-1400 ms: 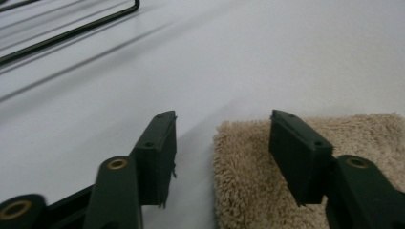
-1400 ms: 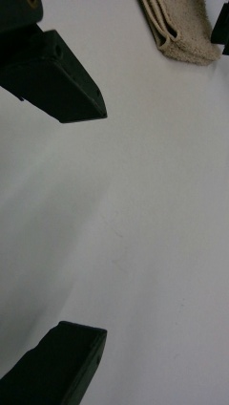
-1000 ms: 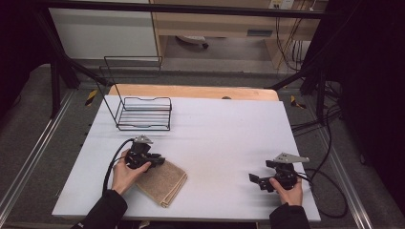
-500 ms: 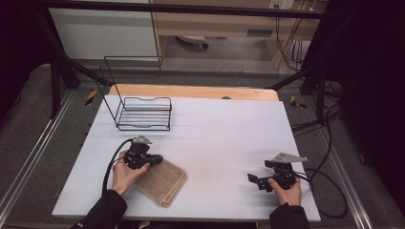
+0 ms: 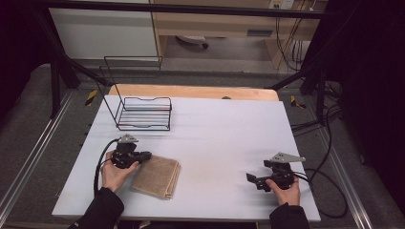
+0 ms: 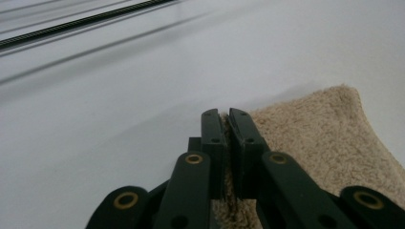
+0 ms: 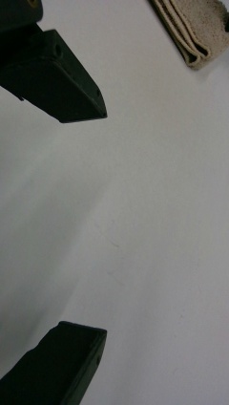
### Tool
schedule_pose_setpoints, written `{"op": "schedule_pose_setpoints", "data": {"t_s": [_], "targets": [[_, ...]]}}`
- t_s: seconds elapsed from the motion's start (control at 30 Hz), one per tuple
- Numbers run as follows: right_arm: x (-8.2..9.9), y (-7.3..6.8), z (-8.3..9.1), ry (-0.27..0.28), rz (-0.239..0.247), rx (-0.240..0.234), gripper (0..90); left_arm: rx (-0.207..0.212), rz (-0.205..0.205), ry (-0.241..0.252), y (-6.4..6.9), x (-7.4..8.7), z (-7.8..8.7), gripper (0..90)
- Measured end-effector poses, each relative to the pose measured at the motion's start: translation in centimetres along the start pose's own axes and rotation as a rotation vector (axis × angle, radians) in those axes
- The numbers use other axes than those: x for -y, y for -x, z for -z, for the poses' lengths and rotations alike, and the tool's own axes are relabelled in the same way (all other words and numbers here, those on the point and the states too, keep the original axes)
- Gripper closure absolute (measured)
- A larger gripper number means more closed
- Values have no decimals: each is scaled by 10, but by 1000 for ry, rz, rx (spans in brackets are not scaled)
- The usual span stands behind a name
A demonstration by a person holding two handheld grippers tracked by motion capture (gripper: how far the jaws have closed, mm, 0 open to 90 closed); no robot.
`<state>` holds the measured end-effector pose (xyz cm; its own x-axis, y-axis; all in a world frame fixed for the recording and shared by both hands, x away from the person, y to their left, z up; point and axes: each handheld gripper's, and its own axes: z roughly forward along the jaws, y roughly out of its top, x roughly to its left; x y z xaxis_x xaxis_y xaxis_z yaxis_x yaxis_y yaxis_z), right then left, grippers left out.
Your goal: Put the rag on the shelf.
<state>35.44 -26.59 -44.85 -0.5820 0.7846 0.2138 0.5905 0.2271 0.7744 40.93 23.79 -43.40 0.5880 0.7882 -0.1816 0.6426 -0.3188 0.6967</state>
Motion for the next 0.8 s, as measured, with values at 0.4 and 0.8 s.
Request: {"op": "schedule_pose_setpoints", "data": {"t_s": [0.4, 0.8], "targets": [[-1, -3, -2, 12, -1, 10, 5, -36, 49, 27, -12, 17, 11, 851], [-12, -20, -16, 2, 9, 53, 5, -46, 51, 42, -20, 22, 8, 561]]}}
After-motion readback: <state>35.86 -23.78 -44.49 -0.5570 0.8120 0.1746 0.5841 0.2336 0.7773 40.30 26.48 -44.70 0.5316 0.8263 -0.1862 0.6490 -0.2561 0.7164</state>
